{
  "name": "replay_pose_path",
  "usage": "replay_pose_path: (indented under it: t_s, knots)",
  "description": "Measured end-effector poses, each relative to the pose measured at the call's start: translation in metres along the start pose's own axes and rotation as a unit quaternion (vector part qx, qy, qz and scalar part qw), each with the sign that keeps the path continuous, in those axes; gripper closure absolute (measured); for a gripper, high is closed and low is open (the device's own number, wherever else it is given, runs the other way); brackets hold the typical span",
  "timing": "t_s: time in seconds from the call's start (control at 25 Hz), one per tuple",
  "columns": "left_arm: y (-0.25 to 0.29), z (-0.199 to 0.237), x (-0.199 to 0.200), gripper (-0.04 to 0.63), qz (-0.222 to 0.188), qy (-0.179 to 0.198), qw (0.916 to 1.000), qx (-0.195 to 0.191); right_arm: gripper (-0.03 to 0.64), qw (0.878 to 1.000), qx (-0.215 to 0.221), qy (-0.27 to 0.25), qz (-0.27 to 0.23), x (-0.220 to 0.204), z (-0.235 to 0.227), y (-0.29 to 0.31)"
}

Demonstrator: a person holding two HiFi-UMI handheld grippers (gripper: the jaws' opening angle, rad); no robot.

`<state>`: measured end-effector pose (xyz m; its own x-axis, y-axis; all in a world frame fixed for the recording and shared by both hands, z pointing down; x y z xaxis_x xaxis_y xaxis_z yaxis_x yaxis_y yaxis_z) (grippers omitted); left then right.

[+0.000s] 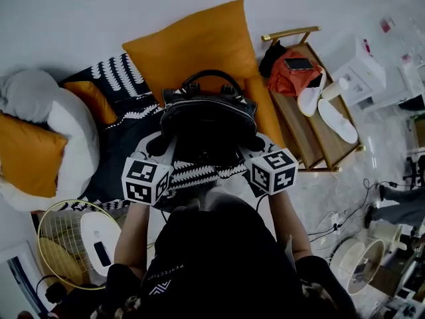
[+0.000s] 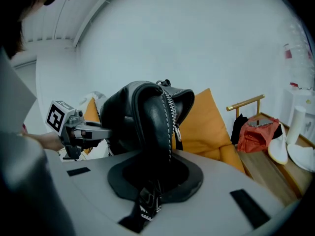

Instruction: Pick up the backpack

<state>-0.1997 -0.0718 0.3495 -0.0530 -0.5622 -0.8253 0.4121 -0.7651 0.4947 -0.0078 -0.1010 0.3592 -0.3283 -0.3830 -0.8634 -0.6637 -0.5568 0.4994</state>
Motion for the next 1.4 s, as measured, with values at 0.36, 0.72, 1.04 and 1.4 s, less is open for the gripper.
replay_pose_path:
  t_s: [0.36, 0.72, 1.04, 1.4]
  knots:
    - [-0.022, -0.001, 0.021, 0.551, -0.043, 0.007, 0.999, 0.005, 0.584, 0.999, -0.006, -0.023, -0.026, 0.03, 0.008, -0.007]
    - [-0.049, 0.007, 0.048, 0.552, -0.087, 0.019, 0.9959, 0.013, 0.589, 0.997, -0.002, -0.051, -0.058, 0.064, 0.022, -0.008]
    - [-0.071, 0.008, 0.065, 0.552, -0.125, 0.027, 0.9916, 0.019, 0.591, 0.995, 0.009, -0.064, -0.081, 0.086, 0.033, -0.011]
    - [-0.084, 0.001, 0.079, 0.552, -0.153, 0.033, 0.9875, 0.019, 0.594, 0.991, 0.019, -0.078, -0.103, 0.1, 0.034, -0.02]
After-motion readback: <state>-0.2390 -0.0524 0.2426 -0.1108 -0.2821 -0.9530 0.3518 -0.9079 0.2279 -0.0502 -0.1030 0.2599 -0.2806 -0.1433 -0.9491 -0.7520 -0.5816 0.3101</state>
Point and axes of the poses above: the fingertips, and each gripper's own axes: y forward along the fingers, z to its left, x out of its top, the point moved 3 cm from there along -y, backward along the fingers, and after that the axes turned 12 degrees about -y, right-handed, at the moved point
